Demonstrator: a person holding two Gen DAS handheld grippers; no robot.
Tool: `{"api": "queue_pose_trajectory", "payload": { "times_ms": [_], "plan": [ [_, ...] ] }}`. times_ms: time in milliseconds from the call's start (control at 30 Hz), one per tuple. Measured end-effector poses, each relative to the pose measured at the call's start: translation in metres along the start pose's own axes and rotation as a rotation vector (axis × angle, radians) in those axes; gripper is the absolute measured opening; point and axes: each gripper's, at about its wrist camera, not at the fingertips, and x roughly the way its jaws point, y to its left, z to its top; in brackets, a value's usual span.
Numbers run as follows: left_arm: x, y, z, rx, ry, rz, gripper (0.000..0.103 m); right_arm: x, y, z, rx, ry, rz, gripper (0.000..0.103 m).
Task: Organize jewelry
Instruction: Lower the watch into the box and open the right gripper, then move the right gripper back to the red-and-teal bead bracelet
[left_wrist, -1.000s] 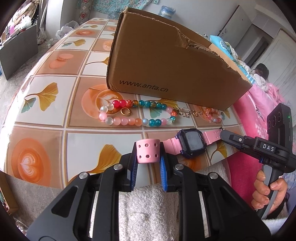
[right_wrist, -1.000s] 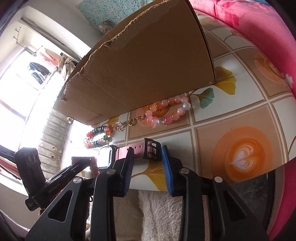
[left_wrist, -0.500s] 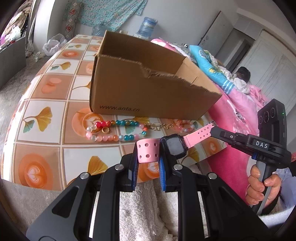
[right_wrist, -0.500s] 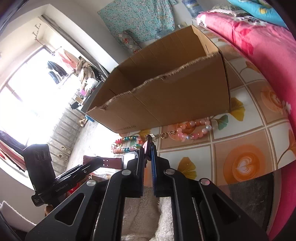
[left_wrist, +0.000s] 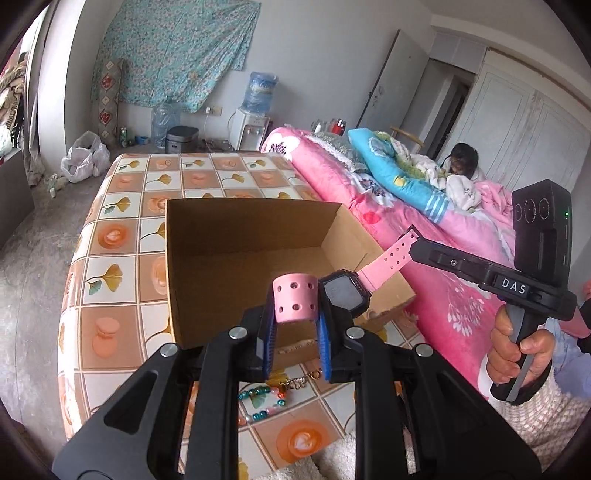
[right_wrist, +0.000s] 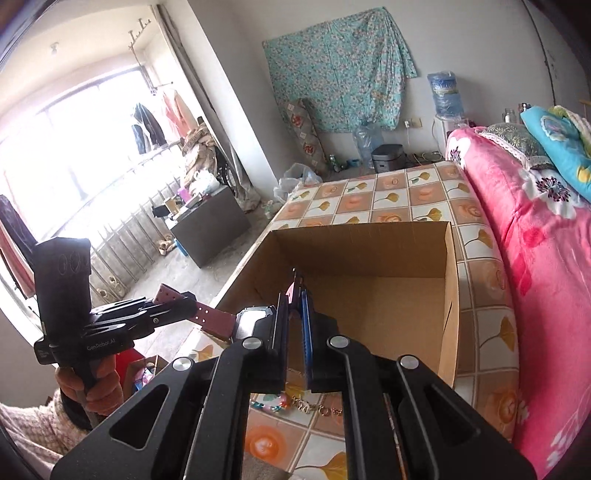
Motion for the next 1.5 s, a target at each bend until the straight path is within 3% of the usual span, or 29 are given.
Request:
{"api": "queue_pose_trajectory", "payload": {
  "times_ms": [100,267,400,500,600,733,933,1100,1167,1267,1367,1500],
  "plan": [
    [0.043,0.012,0.025,-0.038,0.133,0.011,0.018,0.041,-0.016,0.02,0.029,0.121,-0.009,0.007],
    [0.109,0.03,0.051,-0.027,0.278,0.065,0.018,0.109,-0.053,0.038,0.068,0.284,-0.059,0.007],
    [0.154,0.051,0.068,-0.068,0.372,0.096,0.02,0.15,-0.067,0.051,0.082,0.348,-0.097,0.007],
    [0.18,0.063,0.079,-0.095,0.414,0.144,0.027,0.172,-0.074,0.062,0.1,0.366,-0.113,0.008],
    [0.194,0.068,0.084,-0.077,0.42,0.201,0.046,0.181,-0.078,0.068,0.076,0.352,-0.167,0.01],
    [0.193,0.068,0.088,-0.087,0.392,0.193,0.05,0.179,-0.082,0.072,0.051,0.323,-0.211,0.012],
    [0.161,0.055,0.091,-0.049,0.289,0.201,0.058,0.147,-0.084,0.082,0.032,0.24,-0.238,0.016],
    [0.089,0.034,0.086,0.033,0.099,0.21,0.071,0.091,-0.077,0.081,0.051,0.136,-0.175,0.016],
    [0.053,0.03,0.075,0.054,0.008,0.218,0.08,0.063,-0.068,0.073,0.044,0.087,-0.124,0.016],
    [0.008,0.034,0.049,0.033,-0.067,0.243,0.084,0.018,-0.047,0.05,0.016,0.007,-0.051,0.016],
    [-0.021,0.044,0.015,-0.013,-0.089,0.292,0.084,-0.015,-0.026,0.015,-0.008,-0.048,0.023,0.016],
    [-0.033,0.059,-0.033,-0.097,-0.039,0.332,0.085,-0.023,-0.008,-0.033,-0.01,-0.029,0.079,0.016]
  ]
}}
